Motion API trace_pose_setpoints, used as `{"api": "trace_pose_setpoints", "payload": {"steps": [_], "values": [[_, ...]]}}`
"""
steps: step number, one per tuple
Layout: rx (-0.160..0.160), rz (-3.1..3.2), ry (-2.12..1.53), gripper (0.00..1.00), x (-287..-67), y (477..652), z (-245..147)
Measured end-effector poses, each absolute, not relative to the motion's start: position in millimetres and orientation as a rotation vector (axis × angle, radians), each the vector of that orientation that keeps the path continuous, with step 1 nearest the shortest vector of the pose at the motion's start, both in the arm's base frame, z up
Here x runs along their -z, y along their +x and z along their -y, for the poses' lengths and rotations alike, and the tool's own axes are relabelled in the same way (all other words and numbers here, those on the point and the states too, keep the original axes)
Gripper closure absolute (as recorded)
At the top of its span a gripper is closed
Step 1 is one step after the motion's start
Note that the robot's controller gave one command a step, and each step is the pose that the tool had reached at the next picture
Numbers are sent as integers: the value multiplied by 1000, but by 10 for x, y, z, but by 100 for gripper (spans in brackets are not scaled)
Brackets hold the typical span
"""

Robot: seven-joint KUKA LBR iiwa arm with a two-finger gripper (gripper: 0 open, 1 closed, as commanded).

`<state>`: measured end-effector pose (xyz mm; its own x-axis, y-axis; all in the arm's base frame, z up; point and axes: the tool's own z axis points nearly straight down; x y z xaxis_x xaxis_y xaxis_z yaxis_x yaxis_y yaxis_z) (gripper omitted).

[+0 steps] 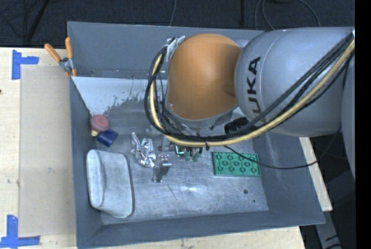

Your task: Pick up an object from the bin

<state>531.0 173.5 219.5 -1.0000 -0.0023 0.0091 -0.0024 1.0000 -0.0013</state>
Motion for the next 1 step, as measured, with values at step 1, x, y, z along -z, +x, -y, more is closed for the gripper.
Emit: {"api": "trace_pose_setpoints", "payload": {"steps": [1], "values": [[-5,3131,-34,0,-952,5378,-1423]]}}
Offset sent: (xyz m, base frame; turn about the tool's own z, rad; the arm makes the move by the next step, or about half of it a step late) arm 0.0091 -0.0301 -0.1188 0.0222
